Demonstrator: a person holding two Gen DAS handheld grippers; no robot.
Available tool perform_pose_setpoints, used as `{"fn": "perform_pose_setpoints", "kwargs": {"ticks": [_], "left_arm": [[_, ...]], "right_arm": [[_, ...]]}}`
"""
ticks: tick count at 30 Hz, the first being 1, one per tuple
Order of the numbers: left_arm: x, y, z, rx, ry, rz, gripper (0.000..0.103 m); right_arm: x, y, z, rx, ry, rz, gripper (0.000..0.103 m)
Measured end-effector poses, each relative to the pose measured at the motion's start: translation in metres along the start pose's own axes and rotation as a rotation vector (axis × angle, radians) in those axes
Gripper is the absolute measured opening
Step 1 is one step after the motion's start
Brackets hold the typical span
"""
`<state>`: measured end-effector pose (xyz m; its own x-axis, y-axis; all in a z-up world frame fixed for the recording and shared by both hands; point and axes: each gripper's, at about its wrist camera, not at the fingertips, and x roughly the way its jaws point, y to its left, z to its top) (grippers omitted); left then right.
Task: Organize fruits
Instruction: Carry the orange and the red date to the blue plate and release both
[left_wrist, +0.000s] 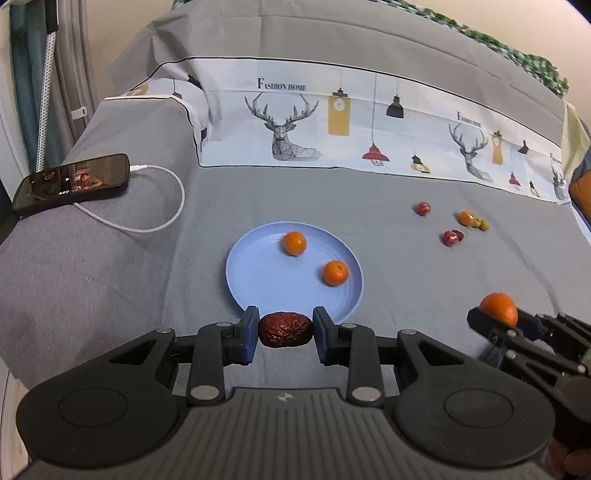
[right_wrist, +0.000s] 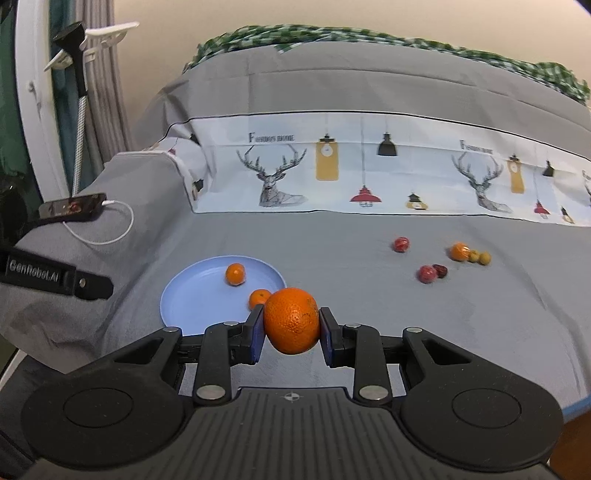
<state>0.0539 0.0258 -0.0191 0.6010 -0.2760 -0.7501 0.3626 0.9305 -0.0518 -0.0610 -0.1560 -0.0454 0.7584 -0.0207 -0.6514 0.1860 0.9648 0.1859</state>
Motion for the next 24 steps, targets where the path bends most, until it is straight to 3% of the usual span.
{"fn": "perform_pose_setpoints", "kwargs": {"ticks": [12,24], "left_arm": [[0.091,0.010,0.033,0.018,0.064,0.033,0.035],[0.178,0.026,0.043,0.067,0.152,0.088,0.035]], "right_arm": [[0.090,0.029,0.009,-0.086,0.106,0.069,0.031],[0.175,0.054,0.007,-0.156,0.214,0.119,0.031]]}}
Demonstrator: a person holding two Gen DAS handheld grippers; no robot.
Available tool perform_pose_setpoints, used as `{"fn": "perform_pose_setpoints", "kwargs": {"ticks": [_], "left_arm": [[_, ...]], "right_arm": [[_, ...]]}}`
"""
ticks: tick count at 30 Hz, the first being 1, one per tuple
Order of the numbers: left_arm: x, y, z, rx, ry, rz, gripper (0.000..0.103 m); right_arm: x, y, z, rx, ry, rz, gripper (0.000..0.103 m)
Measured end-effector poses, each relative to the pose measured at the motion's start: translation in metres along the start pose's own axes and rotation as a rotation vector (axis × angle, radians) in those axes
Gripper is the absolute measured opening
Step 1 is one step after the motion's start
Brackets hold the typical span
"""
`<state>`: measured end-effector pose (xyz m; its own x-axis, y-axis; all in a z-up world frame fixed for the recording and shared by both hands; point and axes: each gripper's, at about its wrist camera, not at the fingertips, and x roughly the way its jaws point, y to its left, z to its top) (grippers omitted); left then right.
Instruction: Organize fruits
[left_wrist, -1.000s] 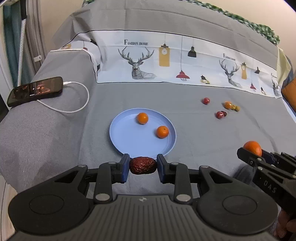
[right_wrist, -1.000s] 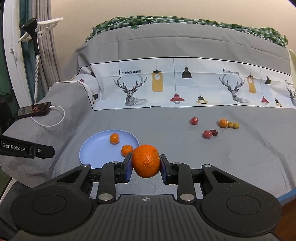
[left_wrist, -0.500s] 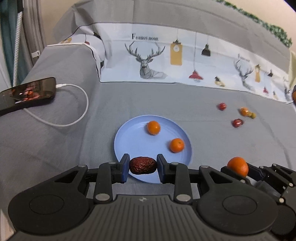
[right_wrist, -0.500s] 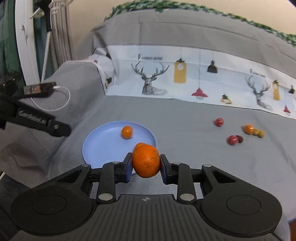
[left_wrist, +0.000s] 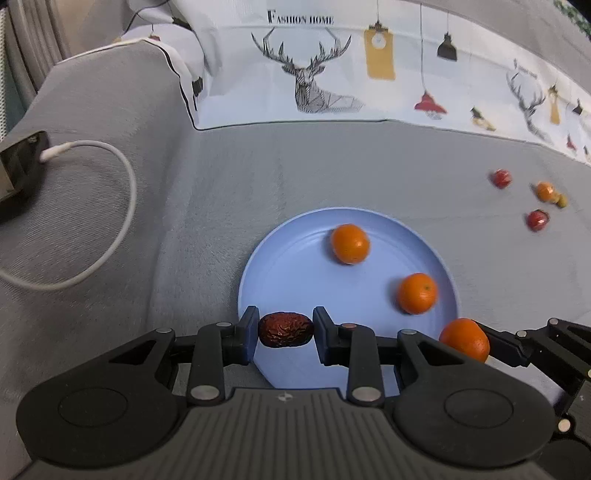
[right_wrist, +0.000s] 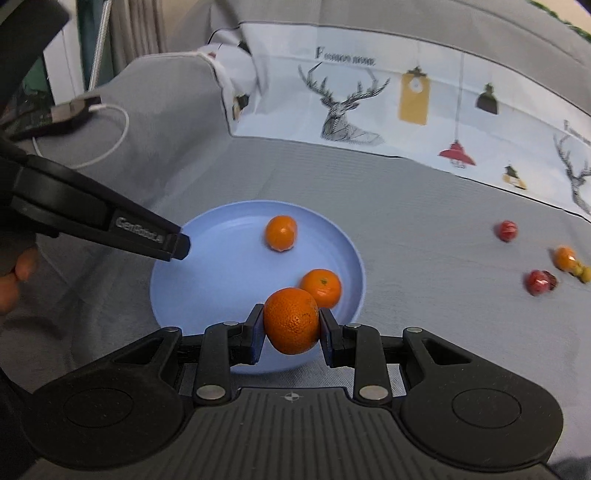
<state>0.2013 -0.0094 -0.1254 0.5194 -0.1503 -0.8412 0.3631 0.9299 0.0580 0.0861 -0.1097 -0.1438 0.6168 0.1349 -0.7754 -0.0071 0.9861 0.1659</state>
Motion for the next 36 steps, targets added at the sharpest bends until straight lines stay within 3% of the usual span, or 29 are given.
{"fn": "perform_pose_setpoints", "kwargs": {"ticks": [2,4,5,6,8,9,10,13,18,20,24,36], "left_arm": [[0.009,0.000,0.004,0.010,0.012,0.010,0.036],[0.013,0.000,0.009,0.022,0.007,0.020,0.066],[0.011,0.000,0.010,0.025,-0.005,0.031,0.096],[0.005,0.000,0.010,0.020,-0.033,0.050,0.102],[-0.011,-0.002,0.006,0.020,-0.077,0.049,0.103],[-0.020,-0.003,0.001,0.034,-0.074,0.041,0.103],[-0.028,-0.004,-0.005,0.039,-0.069,0.049,0.103],[-0.057,-0.008,-0.037,0.044,-0.074,0.070,0.103],[-0.088,-0.013,-0.086,0.060,0.028,0.064,0.103],[-0.098,-0.014,-0.097,0.051,0.045,0.044,0.103],[-0.115,-0.023,-0.098,0.086,0.003,0.072,0.103],[-0.178,-0.060,-0.110,0.168,-0.147,0.068,0.103]], "right_arm": [[0.011,0.002,0.002,-0.018,0.013,0.003,0.031],[0.023,0.002,0.005,-0.028,0.032,0.008,0.032],[0.027,0.002,0.007,-0.033,0.042,0.017,0.032],[0.030,0.003,0.009,-0.036,0.049,0.021,0.035],[0.027,0.004,0.014,-0.038,0.044,0.013,0.056],[0.021,0.004,0.016,-0.044,0.030,0.016,0.073],[0.014,0.003,0.016,-0.058,0.021,0.023,0.082],[-0.015,0.002,0.007,-0.098,0.031,0.033,0.089],[-0.070,0.001,-0.031,-0.080,0.100,0.036,0.093],[-0.090,0.002,-0.041,-0.060,0.086,0.017,0.095],[-0.125,-0.003,-0.041,-0.044,-0.031,-0.085,0.096],[-0.195,-0.008,-0.063,-0.044,-0.194,-0.140,0.097]]}}
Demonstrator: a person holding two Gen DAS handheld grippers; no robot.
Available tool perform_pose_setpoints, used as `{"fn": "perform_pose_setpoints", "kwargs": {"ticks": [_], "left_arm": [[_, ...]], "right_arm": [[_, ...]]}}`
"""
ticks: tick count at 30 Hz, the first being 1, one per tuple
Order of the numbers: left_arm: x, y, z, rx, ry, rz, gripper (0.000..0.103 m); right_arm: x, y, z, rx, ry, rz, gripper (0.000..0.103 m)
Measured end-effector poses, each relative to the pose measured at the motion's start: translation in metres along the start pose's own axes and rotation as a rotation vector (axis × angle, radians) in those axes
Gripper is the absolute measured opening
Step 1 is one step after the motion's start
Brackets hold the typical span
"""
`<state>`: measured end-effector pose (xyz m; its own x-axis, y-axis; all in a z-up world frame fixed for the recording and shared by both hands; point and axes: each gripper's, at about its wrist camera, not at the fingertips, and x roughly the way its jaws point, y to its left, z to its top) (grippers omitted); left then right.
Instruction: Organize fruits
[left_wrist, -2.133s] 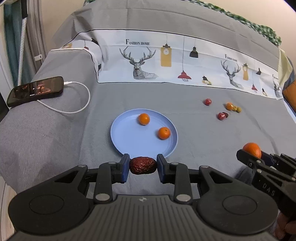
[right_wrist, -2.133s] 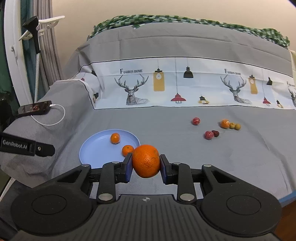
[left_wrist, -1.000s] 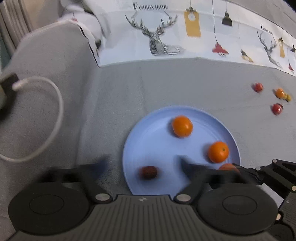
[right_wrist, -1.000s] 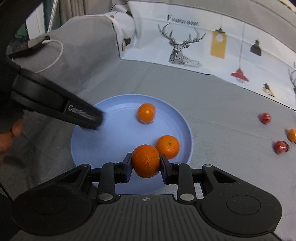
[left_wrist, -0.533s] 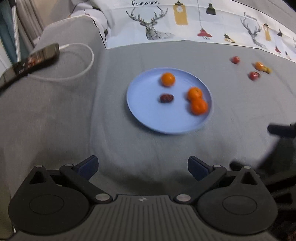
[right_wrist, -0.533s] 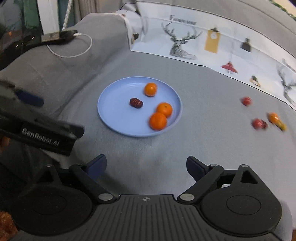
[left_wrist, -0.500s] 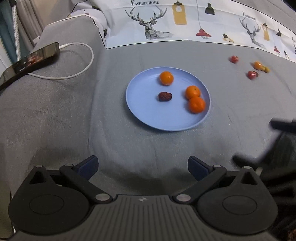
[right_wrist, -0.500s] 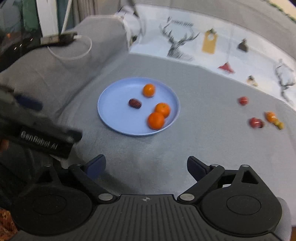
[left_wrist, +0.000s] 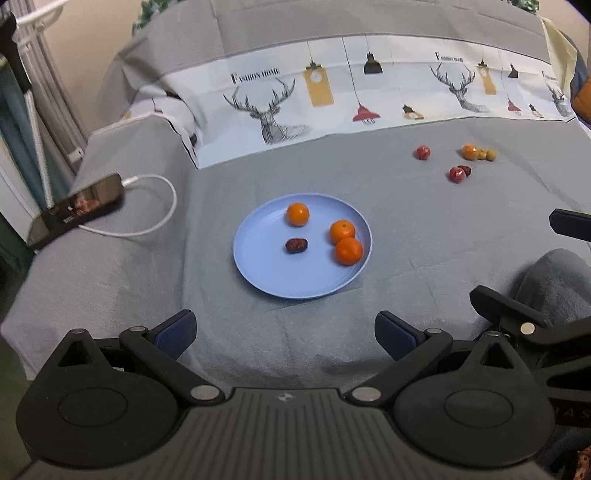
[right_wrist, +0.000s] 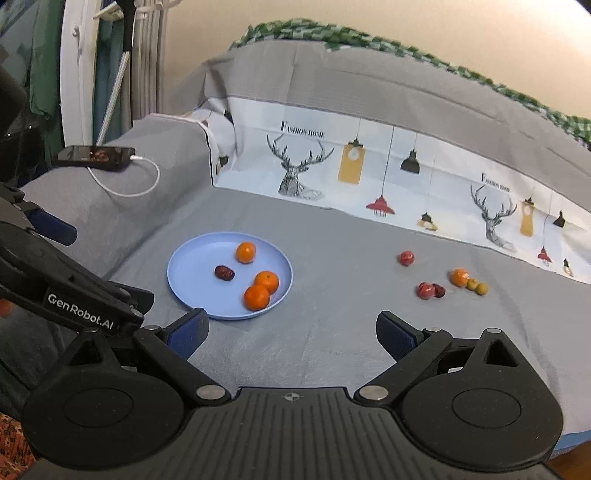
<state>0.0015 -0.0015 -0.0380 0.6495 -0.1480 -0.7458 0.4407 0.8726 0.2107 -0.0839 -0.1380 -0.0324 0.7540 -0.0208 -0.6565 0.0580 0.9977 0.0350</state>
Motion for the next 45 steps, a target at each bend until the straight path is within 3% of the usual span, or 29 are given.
{"fn": "perform_pose_setpoints", "kwargs": {"ticks": [17,45], "left_arm": [[-0.035,0.004,-0.005,-0.028,-0.067,0.036,0.103],[-0.026,0.003,0.005,-0.014,-0.042,0.076,0.103]], "right_arm": [[-0.030,0.004,-0.001,-0.010,-0.088,-0.011,0.098],[-0.017,-0.013,-0.002,0.065,-0.063,-0.002,0.098]]}}
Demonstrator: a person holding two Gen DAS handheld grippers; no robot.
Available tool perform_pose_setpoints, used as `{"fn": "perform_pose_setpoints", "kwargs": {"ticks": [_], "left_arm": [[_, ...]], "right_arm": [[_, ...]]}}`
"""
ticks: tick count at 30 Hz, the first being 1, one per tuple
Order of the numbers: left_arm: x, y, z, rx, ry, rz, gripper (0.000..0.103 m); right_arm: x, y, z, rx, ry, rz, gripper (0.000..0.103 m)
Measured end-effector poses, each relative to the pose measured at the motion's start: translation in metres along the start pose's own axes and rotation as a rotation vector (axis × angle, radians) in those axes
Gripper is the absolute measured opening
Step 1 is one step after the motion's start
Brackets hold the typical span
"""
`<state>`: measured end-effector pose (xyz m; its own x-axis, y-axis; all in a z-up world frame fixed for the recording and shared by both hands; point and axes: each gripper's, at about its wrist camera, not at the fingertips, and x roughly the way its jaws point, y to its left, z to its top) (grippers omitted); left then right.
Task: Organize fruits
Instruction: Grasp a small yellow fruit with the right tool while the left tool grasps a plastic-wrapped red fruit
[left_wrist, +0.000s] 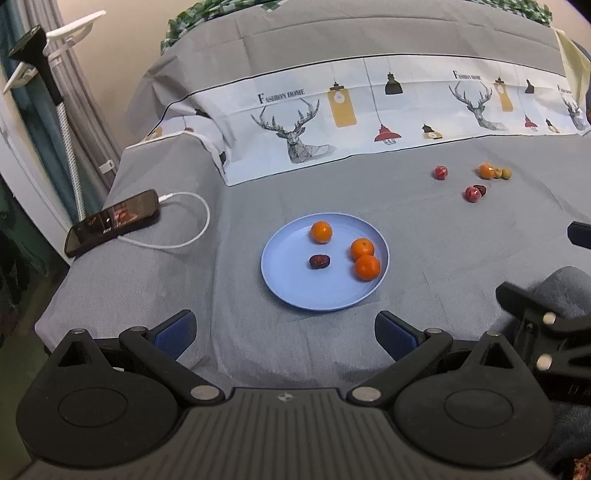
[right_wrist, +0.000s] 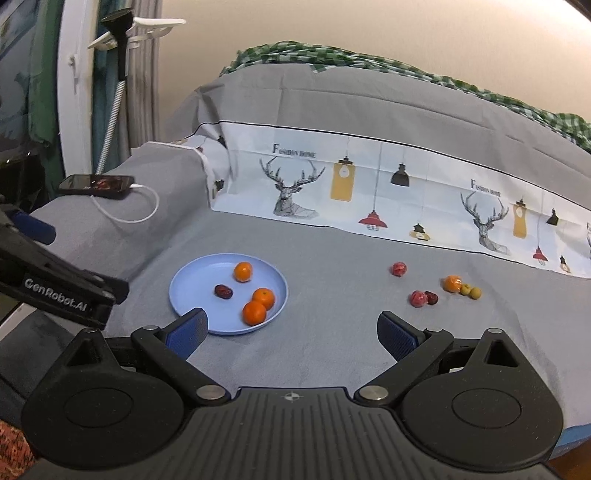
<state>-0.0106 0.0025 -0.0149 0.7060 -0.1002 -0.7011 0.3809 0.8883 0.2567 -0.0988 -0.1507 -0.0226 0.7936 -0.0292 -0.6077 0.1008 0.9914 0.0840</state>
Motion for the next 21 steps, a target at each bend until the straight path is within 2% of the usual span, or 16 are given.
{"fn": "perform_pose_setpoints", "kwargs": {"ticks": [5,9,14,21], "left_arm": [[0.011,-0.014,0.016,0.026,0.001,-0.020,0.103],[0.025,-0.029,0.041,0.013,0.003,-0.069,0.103],[0.051,-0.059,0.080,0.038,-0.027,-0.107,0.103],[0.108,-0.120,0.146,0.101,-0.054,-0.186,0.103]], "right_arm": [[0.011,-0.026,0.001,0.081,0.022,-0.036,0.098],[0.024,-0.057,0.000,0.130,0.036,-0.110,0.099],[0.044,-0.106,-0.003,0.201,0.062,-0.216,0.099],[0.084,-0.188,-0.013,0.350,0.102,-0.361,0.099]]}}
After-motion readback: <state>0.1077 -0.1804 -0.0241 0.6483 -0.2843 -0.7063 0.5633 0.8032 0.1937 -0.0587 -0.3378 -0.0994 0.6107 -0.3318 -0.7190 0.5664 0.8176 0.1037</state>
